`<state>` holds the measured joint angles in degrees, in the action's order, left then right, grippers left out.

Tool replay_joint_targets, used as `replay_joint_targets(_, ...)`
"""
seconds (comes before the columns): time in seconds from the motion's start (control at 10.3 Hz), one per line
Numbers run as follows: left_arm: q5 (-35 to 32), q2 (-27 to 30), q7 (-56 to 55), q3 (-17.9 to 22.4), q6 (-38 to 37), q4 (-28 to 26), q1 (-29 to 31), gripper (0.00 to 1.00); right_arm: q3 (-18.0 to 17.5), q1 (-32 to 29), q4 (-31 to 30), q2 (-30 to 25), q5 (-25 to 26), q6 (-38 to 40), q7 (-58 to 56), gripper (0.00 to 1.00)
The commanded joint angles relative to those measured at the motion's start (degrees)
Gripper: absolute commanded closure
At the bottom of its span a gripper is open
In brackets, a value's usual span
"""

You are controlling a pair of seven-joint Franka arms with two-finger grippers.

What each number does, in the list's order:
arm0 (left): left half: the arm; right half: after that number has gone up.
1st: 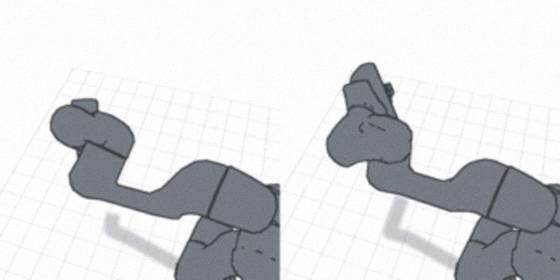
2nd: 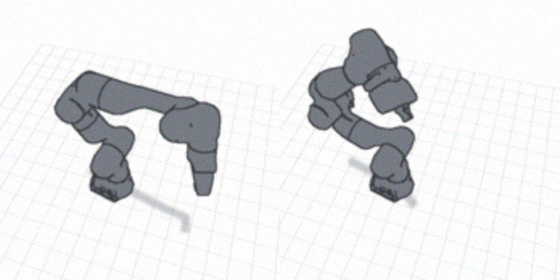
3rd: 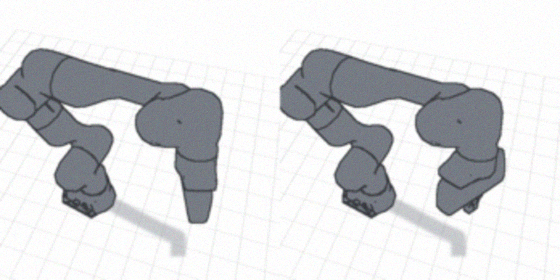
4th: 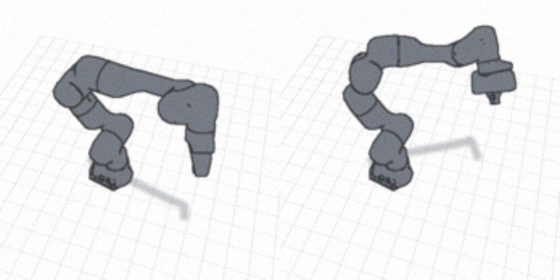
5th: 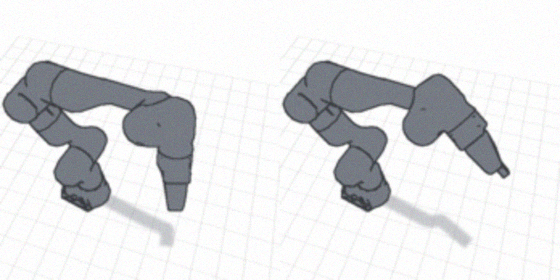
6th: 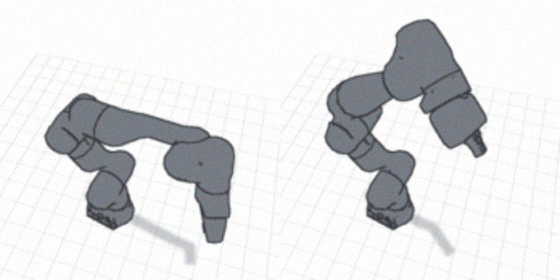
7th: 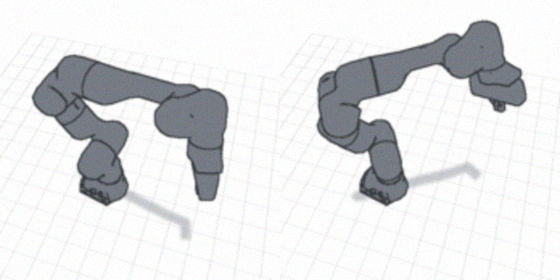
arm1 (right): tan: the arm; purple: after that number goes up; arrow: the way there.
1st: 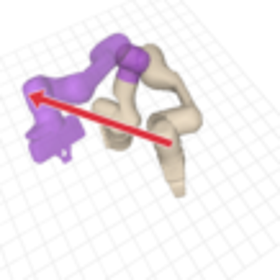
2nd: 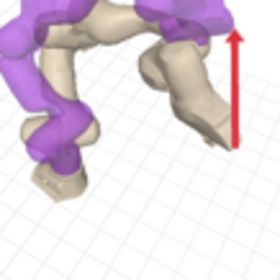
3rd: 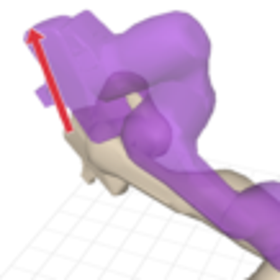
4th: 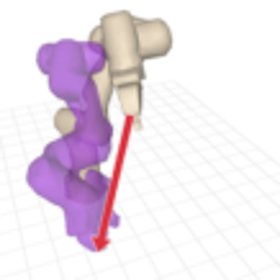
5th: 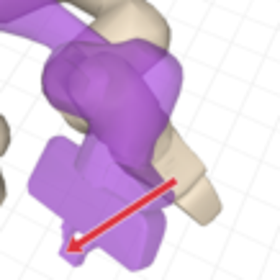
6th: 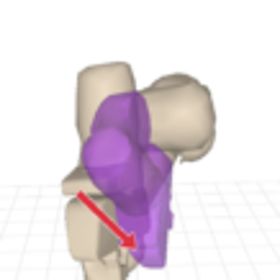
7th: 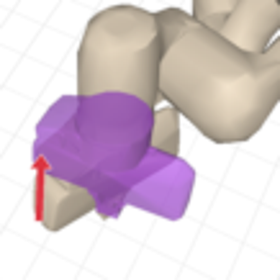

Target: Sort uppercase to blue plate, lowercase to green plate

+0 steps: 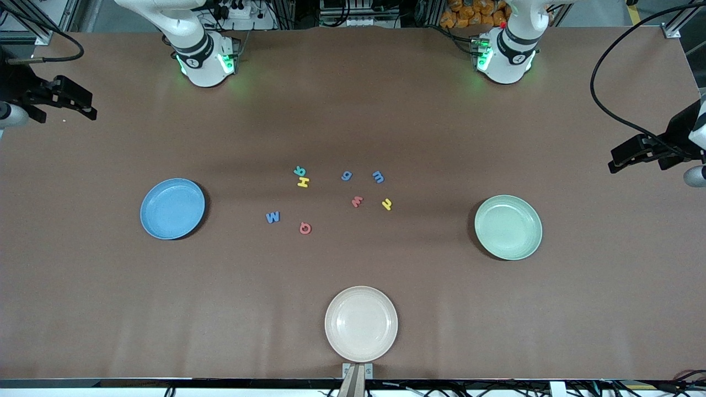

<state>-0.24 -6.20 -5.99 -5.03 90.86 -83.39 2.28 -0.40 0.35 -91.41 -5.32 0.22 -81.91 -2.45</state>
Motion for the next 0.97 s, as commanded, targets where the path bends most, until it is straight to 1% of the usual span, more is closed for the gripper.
replay_joint_targets(0.0,-1.17,0.49,1.16,0.72,0.29,-0.11,-0.79,0.0,0.14,0.26,1.41,0.75,-0.48,0.61,-0.19,0.0)
replay_joint_targets(0.58,-1.08,-0.13,1.07,0.72,0.72,-0.29,-0.96,0.0,0.14,0.35,1.15,1.53,-0.57,0.7,-0.18,0.0)
replay_joint_targets(0.68,-0.99,0.05,0.63,0.37,0.99,-0.46,-1.66,0.0,0.14,0.53,1.15,1.8,-0.57,0.7,-0.18,0.0)
replay_joint_targets(0.78,-1.08,-0.21,-0.41,0.28,0.9,-0.64,-3.76,0.0,0.14,0.96,1.15,2.5,-0.57,0.61,-0.1,0.0)
replay_joint_targets(0.88,-1.08,-1.34,-1.64,0.11,0.99,-0.64,-4.65,0.0,0.14,1.05,1.24,3.29,-0.57,0.35,-0.1,0.0)
